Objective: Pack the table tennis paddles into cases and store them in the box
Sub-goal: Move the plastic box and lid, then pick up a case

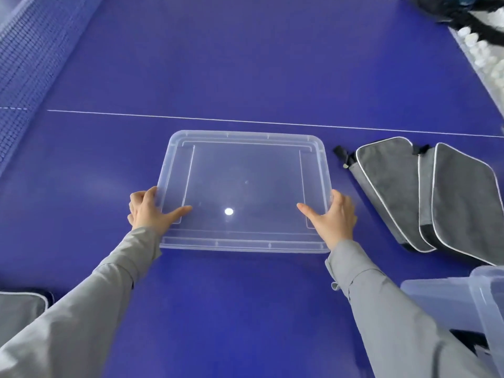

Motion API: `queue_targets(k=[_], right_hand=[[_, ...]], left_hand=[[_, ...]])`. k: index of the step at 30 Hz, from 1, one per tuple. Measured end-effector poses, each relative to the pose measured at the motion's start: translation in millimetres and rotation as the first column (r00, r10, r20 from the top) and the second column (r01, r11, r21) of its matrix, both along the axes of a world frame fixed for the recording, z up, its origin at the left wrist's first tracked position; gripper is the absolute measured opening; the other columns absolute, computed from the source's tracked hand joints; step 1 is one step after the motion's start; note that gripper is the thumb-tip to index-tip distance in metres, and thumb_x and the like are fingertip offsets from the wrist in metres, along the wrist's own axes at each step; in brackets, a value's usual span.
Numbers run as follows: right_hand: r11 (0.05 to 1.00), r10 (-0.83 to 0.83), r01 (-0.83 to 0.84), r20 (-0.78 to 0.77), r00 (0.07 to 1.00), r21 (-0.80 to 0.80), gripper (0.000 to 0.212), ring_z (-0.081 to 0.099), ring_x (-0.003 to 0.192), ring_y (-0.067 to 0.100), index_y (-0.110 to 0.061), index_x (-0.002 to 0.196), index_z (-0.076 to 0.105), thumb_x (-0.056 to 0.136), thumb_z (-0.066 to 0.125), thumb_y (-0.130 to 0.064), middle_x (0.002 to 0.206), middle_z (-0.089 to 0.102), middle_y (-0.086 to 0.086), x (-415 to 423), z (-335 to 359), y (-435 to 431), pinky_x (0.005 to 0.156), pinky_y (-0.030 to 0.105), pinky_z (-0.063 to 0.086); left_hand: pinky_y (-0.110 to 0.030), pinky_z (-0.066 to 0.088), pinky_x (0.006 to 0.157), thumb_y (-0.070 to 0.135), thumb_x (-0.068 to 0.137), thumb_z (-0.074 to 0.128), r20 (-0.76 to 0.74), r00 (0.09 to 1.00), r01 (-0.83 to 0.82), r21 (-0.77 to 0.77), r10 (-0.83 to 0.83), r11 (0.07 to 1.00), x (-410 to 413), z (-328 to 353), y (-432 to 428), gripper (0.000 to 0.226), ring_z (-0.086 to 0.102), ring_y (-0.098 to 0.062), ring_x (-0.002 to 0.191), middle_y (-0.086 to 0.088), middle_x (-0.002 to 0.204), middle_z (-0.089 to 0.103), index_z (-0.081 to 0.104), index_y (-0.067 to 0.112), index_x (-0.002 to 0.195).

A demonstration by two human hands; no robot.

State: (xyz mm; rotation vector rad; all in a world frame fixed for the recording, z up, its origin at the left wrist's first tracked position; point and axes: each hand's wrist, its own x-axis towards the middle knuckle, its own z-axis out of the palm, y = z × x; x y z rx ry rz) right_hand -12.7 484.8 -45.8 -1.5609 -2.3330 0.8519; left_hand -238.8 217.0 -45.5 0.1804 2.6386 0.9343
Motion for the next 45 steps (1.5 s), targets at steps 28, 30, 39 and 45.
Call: queue_targets(k=[28,30,39,45], right_hand=[[0.966,0.256,-0.259,0.176,0.950,-0.008,0.085,0.035,0.134,0.027,-0.009,0.142,0.033,0.080,0.061,-0.058,0.145,0.039,0.010,106,26,-97,0.105,0.045,0.035],[0.958,0.287,-0.285,0.160,0.944,-0.038,0.085,0.035,0.135,0.027,-0.007,0.143,0.033,0.080,0.062,-0.056,0.145,0.039,0.011,114,26,-117,0.106,0.045,0.035],[0.859,0.511,-0.506,0.151,0.846,-0.075,0.085,0.033,0.137,0.025,-0.012,0.146,0.027,0.082,0.056,-0.061,0.148,0.035,0.007,90,43,-212,0.107,0.042,0.035],[0.843,0.537,-0.527,0.118,0.835,-0.105,0.081,0.034,0.135,0.024,-0.012,0.145,0.030,0.083,0.057,-0.058,0.145,0.039,0.007,50,49,-299,0.105,0.041,0.037]], left_hand=[[-0.033,0.013,0.117,0.064,0.083,0.047,-0.057,0.972,0.175,-0.472,-0.228,0.864,139,25,-137,0.089,0.008,-0.012,0.146,0.004,0.157,0.015,0.011,0.017,0.150],[-0.031,0.010,0.117,0.063,0.084,0.046,-0.087,0.977,0.126,-0.499,-0.194,0.858,170,33,-170,0.089,0.005,-0.011,0.146,0.006,0.158,0.012,0.009,0.017,0.150],[-0.042,0.023,0.112,0.050,0.082,0.062,-0.227,0.958,-0.261,-0.435,0.175,0.862,204,78,-325,0.085,0.023,-0.023,0.142,-0.005,0.153,0.028,0.024,0.012,0.148],[-0.045,0.024,0.111,0.058,0.084,0.053,-0.125,0.952,-0.306,-0.421,0.280,0.854,148,80,-395,0.082,0.027,-0.026,0.139,-0.003,0.152,0.029,0.022,0.017,0.148]])
